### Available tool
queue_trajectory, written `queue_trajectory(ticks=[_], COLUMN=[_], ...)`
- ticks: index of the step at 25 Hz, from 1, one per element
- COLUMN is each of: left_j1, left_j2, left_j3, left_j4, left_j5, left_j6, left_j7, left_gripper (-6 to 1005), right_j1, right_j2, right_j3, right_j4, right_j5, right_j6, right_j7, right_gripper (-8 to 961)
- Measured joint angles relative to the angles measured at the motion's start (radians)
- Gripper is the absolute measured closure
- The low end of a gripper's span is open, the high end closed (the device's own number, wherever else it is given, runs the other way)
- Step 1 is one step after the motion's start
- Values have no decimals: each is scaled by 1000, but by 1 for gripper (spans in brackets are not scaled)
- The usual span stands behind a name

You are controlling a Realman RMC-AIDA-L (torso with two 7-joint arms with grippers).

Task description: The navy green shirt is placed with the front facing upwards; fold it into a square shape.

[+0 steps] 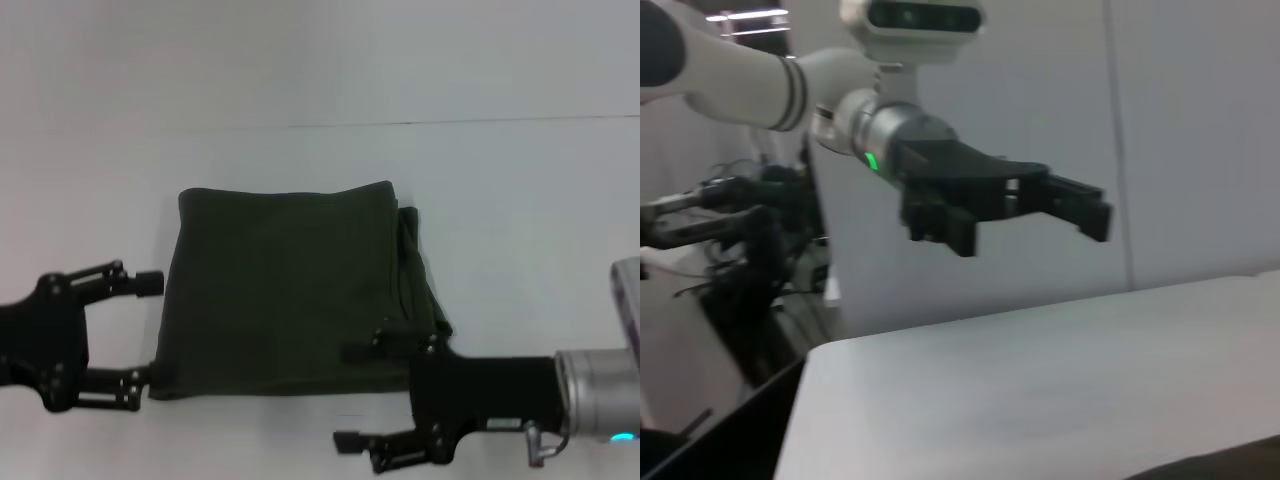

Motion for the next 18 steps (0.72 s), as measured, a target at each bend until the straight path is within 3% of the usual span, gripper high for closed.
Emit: queue_trajectory(ticks=[7,18], left_j1=[21,38], left_j2=[-21,-39], left_j3=[36,89], left_j4=[-40,-45], left_j5=[101,139], left_j6=[-14,-15], left_j7=[61,97], left_gripper=[55,62], right_j1=[11,15], right_j2=[3,4], right_j3=[-50,-63], right_j4=[26,51], right_j5=[4,6], right_j6=[0,10], right_j7=[-30,-80], right_gripper=[17,19])
